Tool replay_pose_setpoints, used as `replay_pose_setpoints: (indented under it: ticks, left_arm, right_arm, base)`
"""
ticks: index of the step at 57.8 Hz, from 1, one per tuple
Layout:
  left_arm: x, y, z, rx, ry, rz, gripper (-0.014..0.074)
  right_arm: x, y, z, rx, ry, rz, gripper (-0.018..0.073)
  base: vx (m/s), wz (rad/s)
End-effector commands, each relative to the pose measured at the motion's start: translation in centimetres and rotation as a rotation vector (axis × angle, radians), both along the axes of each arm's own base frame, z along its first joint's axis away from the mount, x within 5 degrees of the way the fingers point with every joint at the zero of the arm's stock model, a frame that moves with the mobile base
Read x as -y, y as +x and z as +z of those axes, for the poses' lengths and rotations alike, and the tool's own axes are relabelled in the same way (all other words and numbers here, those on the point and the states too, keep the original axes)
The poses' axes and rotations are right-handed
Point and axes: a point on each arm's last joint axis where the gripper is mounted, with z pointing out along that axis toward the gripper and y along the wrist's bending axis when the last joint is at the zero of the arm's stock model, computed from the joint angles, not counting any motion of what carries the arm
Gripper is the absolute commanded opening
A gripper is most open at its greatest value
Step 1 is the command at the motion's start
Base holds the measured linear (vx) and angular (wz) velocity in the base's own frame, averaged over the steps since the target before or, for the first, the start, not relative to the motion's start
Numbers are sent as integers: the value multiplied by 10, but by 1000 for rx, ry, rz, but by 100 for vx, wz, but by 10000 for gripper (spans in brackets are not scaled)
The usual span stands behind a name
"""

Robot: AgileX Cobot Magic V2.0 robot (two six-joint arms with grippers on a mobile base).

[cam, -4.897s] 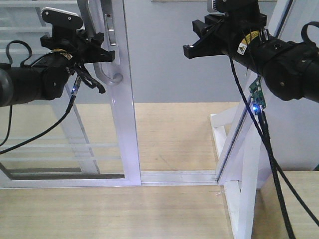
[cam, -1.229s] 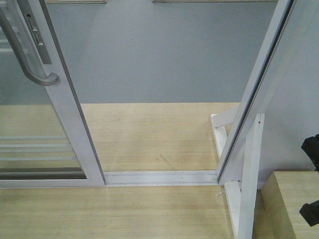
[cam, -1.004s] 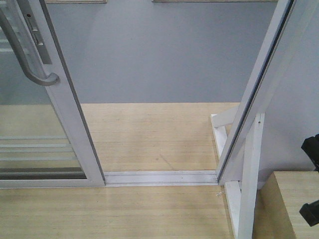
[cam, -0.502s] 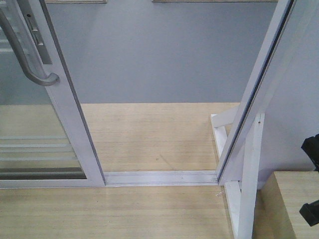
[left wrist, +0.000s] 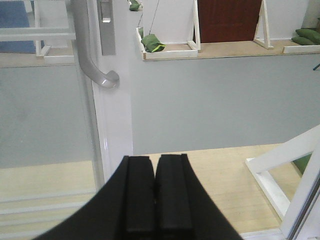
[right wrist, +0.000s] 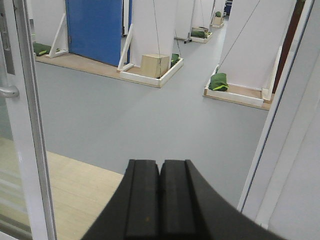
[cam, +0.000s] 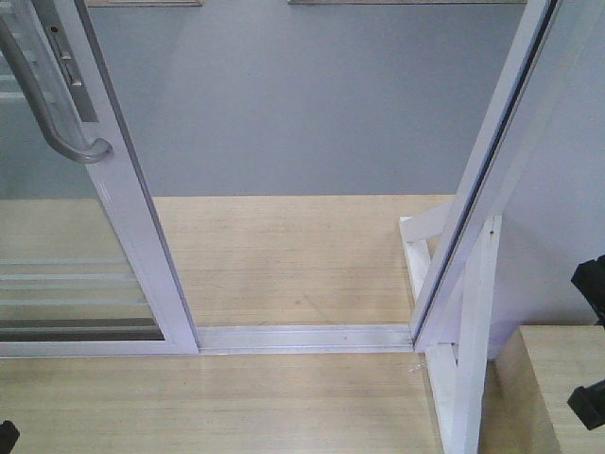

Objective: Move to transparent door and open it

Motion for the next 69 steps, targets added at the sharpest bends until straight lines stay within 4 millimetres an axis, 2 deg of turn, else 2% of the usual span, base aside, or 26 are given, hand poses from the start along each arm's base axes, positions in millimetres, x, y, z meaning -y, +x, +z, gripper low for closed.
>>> replay_pose_setpoints:
  ticks: [1, 32, 42, 47, 59, 69]
  left_arm:
    - [0, 0, 5, 77, -24, 4, 3]
    - [0, 0, 5, 77, -24, 4, 3]
    - [0, 0, 5, 77, -24, 4, 3]
    - [0, 0, 5, 77, -24, 4, 3]
    - [0, 0, 5, 77, -24, 4, 3]
    - [0, 0, 5, 77, -24, 4, 3]
  right_arm:
    - [-1, 1, 17, 93, 30, 9, -3]
    - [-1, 1, 16, 90, 30, 9, -3]
    - [-3, 0, 14, 42, 158, 21, -3]
    - [-2, -2, 3, 77, 152, 25, -3]
    - [2, -13, -52, 182, 190, 29, -3]
    - [6, -17, -55, 174, 170, -18, -3]
  base:
    - [0, 0]
    - [0, 0]
    - [0, 0]
    - [0, 0]
    - [0, 0]
    - [0, 0]
